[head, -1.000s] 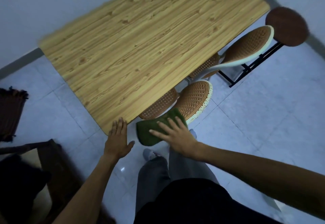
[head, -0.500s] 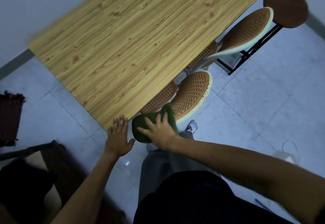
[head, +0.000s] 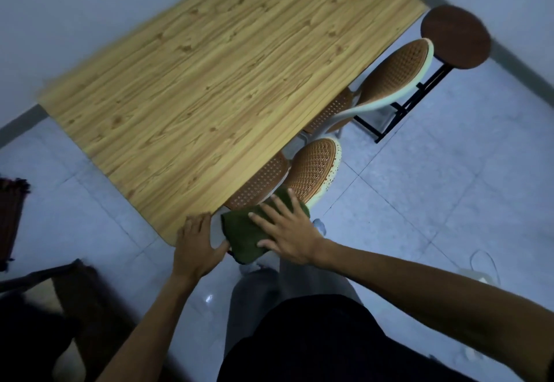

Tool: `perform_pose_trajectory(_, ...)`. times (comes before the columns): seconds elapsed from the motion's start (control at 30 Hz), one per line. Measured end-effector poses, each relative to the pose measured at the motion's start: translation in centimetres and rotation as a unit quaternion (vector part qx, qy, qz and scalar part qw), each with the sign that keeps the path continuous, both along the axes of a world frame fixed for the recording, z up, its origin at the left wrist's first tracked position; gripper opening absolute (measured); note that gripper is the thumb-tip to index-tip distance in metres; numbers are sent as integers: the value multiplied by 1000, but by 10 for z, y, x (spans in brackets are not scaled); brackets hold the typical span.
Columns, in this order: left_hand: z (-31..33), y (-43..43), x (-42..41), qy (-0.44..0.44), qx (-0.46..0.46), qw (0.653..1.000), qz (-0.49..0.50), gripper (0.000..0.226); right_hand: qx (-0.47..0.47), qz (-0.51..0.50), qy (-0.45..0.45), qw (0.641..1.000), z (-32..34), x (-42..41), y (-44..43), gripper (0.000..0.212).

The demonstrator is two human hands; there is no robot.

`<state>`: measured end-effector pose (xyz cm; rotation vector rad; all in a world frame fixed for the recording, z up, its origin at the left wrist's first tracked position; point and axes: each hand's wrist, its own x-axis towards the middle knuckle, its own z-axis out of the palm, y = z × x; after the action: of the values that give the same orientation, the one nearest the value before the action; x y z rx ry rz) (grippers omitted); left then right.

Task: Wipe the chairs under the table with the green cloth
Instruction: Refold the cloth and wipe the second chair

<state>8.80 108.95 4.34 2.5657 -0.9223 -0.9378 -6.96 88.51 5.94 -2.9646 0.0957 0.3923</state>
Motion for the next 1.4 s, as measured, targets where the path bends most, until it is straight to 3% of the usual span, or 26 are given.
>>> perform_pose_trajectory(0.1, 12, -30, -35, -1, -63, 998, -10, 100, -9, -66, 1, 998, 4, -29, -46, 69)
perform_pose_trajectory(0.23, 17, -76, -74, 37, -73, 996, 40, 94, -23, -178, 3, 984, 3, -30, -89, 73)
perform_pose_trajectory(0.37, 14, -107, -91, -45, -44, 996, 65, 93, 20, -297, -21, 954, -4, -15, -133, 71)
perform_pose_trajectory(0.57, -4, -126, -90, -160, 51, 984, 64, 78, 204, -340, 44, 917, -17, 18, -224, 63)
perform_pose_trajectory(0.7, -11, -128, -85, -177, 93, 979, 51, 85, 102, -313, 66, 942, -15, 31, -229, 68)
perform_pose_trajectory(0.83, -10, -133, -90, -176, 110, 973, 99, 97, 195, -322, 69, 924, -22, 30, -214, 60)
perform_pose_trajectory(0.97, -6, -135, -91, -173, 97, 974, 110, 92, 348, -390, 134, 842, -28, 67, -255, 38)
perform_pose_trajectory(1.03, -4, -137, -91, -180, 93, 973, 111, 88, 434, -424, 205, 768, -36, 85, -272, 31)
perform_pose_trajectory(1.1, -1, -138, -91, -175, 84, 974, 116, 84, 514, -464, 266, 671, -47, 92, -281, 39)
perform_pose_trajectory(1.17, 0, -137, -91, -184, 56, 974, 119, 79, 568, -499, 281, 591, -57, 96, -285, 41)
perform_pose_trajectory(1.23, 0, -137, -89, -178, 24, 976, 123, 75, 603, -512, 270, 549, -58, 97, -284, 34)
perform_pose_trajectory(1.27, -1, -137, -88, -175, 18, 977, 122, 73, 607, -509, 258, 552, -53, 95, -283, 31)
perform_pose_trajectory(1.3, -3, -136, -89, -176, 17, 977, 122, 73, 598, -497, 238, 581, -47, 90, -280, 28)
perform_pose_trajectory(1.4, -3, -136, -92, -180, 15, 974, 134, 72, 493, -427, 118, 749, -25, 57, -257, 41)
